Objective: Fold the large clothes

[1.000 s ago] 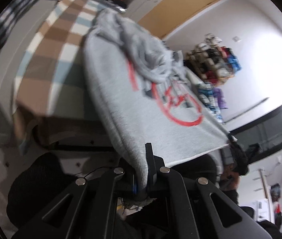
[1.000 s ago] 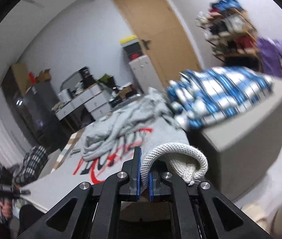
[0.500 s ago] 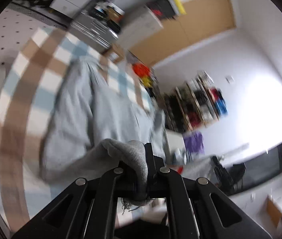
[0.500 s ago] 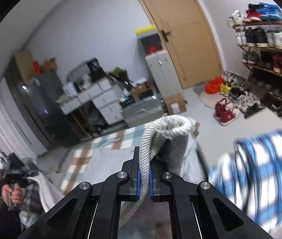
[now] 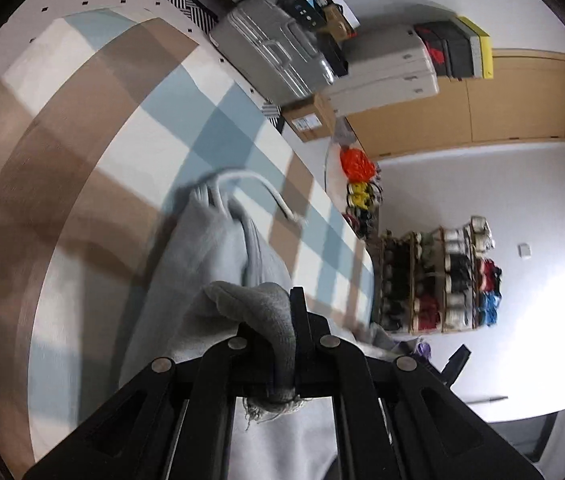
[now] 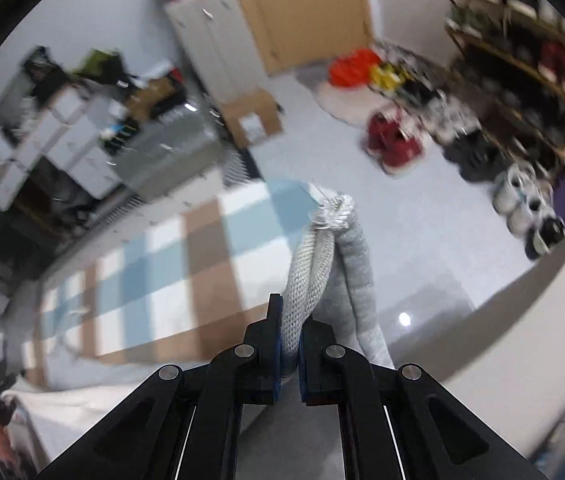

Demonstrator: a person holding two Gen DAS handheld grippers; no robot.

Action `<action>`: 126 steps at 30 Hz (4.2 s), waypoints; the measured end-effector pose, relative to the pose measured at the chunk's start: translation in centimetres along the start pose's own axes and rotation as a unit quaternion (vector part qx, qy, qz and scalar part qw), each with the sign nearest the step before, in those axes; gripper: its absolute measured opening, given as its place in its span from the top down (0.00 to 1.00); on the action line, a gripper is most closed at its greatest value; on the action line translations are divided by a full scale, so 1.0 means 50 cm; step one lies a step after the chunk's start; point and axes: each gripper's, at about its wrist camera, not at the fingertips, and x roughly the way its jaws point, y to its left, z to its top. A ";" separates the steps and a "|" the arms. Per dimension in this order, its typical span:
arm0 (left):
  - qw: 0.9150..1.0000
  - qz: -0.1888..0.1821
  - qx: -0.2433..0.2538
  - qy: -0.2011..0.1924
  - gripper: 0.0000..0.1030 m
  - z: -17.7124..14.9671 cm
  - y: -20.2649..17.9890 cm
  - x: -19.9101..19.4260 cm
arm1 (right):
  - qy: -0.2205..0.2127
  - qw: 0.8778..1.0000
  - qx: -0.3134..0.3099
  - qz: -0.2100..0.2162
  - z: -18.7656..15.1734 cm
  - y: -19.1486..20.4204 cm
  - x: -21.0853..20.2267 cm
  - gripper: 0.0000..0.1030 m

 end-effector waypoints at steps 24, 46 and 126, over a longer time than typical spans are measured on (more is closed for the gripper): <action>0.986 0.138 0.094 -0.021 0.18 -0.232 -0.020 -0.202 | -0.074 0.977 -0.125 0.155 -0.259 -0.010 -0.217 0.06; 0.978 0.184 0.102 0.014 0.14 -0.404 0.104 -0.168 | 0.049 0.951 0.174 0.253 -0.471 -0.164 -0.091 0.05; 0.956 0.221 0.191 -0.039 0.04 -0.326 0.065 -0.030 | 0.106 0.880 -0.455 0.090 -0.426 0.385 0.014 0.92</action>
